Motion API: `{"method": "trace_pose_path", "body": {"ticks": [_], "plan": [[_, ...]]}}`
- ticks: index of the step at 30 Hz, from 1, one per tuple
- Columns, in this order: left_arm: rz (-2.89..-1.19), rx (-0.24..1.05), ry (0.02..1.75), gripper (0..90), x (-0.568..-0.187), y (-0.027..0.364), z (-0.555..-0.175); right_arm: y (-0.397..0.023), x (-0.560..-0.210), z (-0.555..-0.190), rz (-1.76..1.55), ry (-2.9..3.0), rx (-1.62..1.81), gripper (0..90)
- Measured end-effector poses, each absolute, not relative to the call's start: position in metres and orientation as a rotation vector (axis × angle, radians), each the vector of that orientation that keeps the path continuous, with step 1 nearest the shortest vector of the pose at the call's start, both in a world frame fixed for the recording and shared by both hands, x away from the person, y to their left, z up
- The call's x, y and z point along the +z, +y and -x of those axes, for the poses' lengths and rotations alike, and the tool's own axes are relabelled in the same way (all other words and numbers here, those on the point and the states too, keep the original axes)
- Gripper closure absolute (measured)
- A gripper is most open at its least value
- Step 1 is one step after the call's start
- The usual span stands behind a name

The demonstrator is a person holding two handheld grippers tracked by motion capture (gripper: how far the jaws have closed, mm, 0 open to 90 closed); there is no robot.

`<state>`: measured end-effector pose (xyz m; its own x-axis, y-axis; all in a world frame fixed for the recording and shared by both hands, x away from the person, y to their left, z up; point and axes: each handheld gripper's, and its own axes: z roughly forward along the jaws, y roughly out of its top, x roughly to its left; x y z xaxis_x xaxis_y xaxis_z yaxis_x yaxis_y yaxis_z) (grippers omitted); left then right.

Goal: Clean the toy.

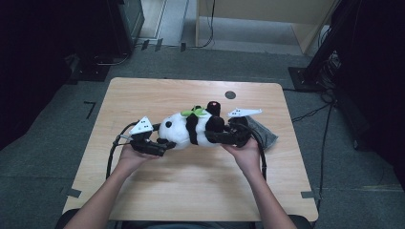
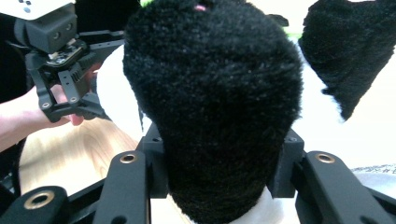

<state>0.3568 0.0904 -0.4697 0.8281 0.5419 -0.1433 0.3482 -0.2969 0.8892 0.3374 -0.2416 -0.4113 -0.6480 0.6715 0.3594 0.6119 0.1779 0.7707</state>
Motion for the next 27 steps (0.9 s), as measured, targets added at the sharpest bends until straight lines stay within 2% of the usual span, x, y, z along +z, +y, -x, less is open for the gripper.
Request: {"method": "trace_pose_path", "body": {"ticks": [5, 8, 10, 14, 18, 21, 24, 27], "plan": [[-1.898, 0.24, 0.65, 13.3, -0.47, 0.089, -0.357, -0.245, -0.411, -0.338, -1.31, 2.337, 1.508, 54.6], [-1.922, 0.226, 0.627, 7.7, -0.471, 0.088, -0.356, -0.248, -0.408, -0.337, -1.316, 2.311, 1.503, 55.0], [-1.917, 0.267, 0.578, 7.3, -0.466, 0.09, -0.352, -0.252, -0.407, -0.338, -1.325, 2.309, 1.516, 55.1], [-1.882, 0.25, 0.547, 7.6, -0.461, 0.096, -0.348, -0.259, -0.402, -0.338, -1.342, 2.284, 1.588, 55.1], [-1.88, 0.279, 0.542, 8.2, -0.463, 0.095, -0.348, -0.259, -0.4, -0.336, -1.334, 2.276, 1.618, 55.4], [-1.879, 0.321, 0.57, 5.2, -0.466, 0.089, -0.35, -0.253, -0.402, -0.334, -1.339, 2.276, 1.655, 57.0], [-1.892, 0.335, 0.595, 17.4, -0.466, 0.086, -0.35, -0.248, -0.405, -0.332, -1.322, 2.26, 1.625, 56.9], [-1.878, 0.338, 0.634, 35.0, -0.462, 0.087, -0.348, -0.251, -0.409, -0.335, -1.34, 2.26, 1.623, 53.4]]}}
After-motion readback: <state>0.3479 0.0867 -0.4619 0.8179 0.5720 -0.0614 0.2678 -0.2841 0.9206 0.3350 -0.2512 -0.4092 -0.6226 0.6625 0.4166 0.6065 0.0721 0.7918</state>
